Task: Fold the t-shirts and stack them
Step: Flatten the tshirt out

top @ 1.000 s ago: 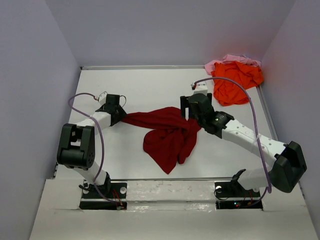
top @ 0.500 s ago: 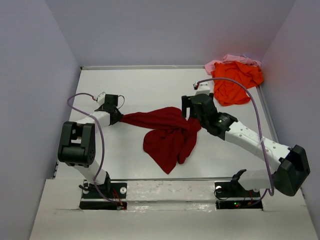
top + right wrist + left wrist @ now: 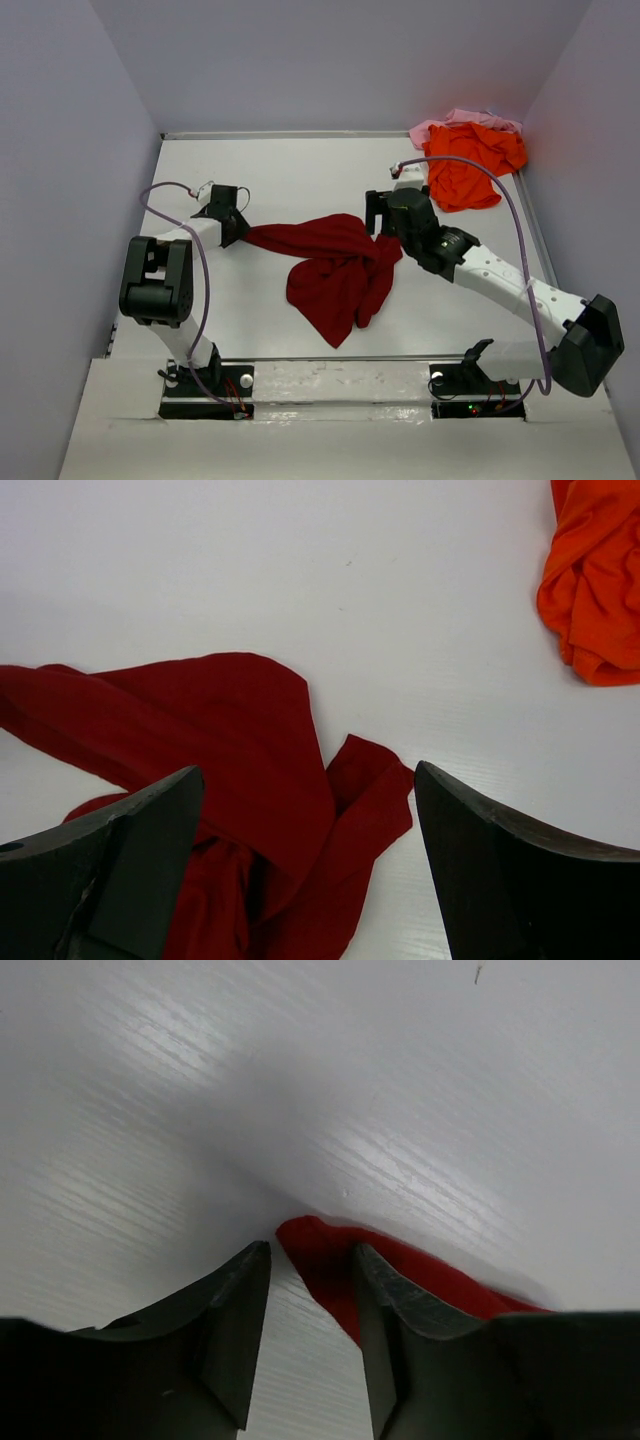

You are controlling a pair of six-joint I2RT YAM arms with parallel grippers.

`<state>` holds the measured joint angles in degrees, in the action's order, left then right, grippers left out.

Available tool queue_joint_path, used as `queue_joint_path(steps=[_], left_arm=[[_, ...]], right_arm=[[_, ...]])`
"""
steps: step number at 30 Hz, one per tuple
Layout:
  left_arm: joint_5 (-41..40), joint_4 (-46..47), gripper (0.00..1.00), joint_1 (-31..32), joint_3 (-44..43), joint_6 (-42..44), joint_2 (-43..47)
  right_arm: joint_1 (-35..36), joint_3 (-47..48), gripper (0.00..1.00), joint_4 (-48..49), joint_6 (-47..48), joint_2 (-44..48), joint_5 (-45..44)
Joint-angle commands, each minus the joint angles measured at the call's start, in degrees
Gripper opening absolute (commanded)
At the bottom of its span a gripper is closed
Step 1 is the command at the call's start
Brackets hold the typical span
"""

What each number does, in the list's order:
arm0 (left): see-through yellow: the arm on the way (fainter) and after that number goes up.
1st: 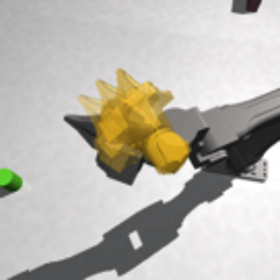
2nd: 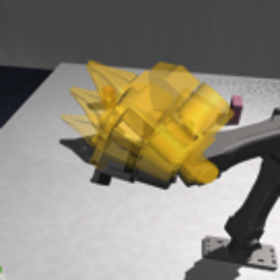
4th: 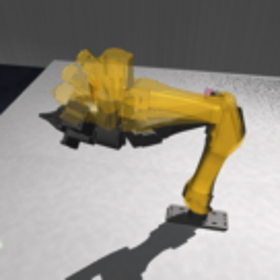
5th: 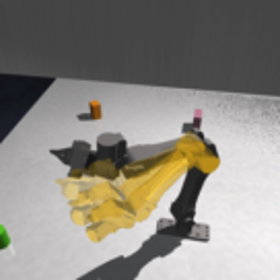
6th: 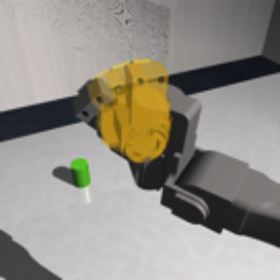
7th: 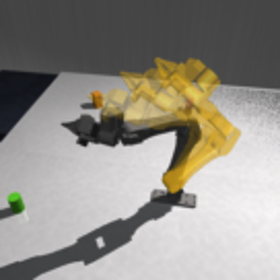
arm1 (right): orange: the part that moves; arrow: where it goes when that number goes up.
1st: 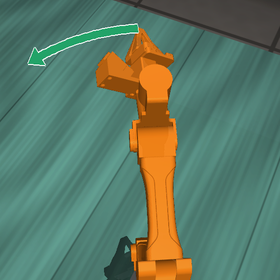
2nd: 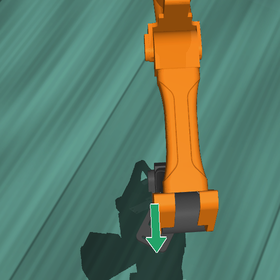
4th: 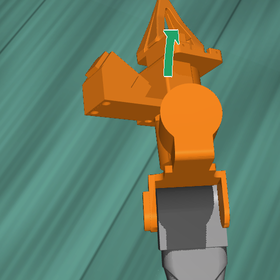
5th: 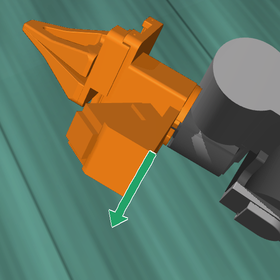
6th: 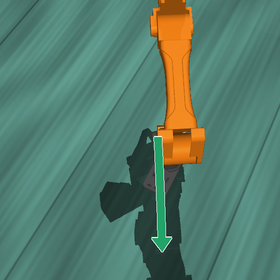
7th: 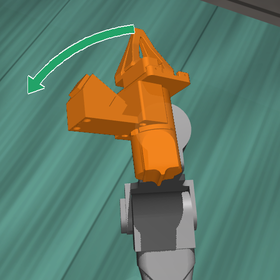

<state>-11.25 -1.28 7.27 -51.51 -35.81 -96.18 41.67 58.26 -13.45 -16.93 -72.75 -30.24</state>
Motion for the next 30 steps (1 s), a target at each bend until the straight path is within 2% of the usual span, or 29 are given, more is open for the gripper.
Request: queue_joint_path(steps=[1,3,4,7,12,18,23,26,30], left_arm=[[1.8,-0.7,0.43,-0.3,-2.4,1.1,-1.1],[2.3,-0.6,0.32,-0.4,-2.5,1.4,-1.2],[2.6,-0.5,0.22,-0.4,-2.6,1.5,-1.0],[3.2,0.0,0.0,-0.5,-2.5,1.8,-0.9],[4.5,0.9,0.0,-0.5,-1.8,2.8,-0.1],[5.4,-2.2,0.0,-0.4,-5.4,7.7,10.4],[3.4,-8.1,0.0,-0.3,-13.0,14.1,19.0],[5.2,-7.9,0.0,0.1,-13.6,15.7,22.2],[2.7,-6.9,0.0,1.4,-11.1,18.7,25.1]], right_arm=[[-0.3,-0.1,0.91,2.6,-0.4,2.9,0.3],[-0.3,-0.2,0.91,2.6,-0.5,3.5,0.4],[-0.3,-0.2,0.9,2.7,-0.5,3.7,0.4],[-0.3,-0.2,0.9,2.8,-0.5,4.0,0.4],[-0.3,-0.6,0.9,3.1,-0.1,3.8,0.9],[-0.3,-1.7,0.9,3.8,-0.5,0.8,1.0],[-0.3,-0.3,0.9,4.5,-1.9,-3.8,1.9],[-0.3,1.6,0.9,4.8,-1.8,-8.3,2.7],[-0.3,4.3,0.9,4.9,-1.5,-13.3,2.9]])
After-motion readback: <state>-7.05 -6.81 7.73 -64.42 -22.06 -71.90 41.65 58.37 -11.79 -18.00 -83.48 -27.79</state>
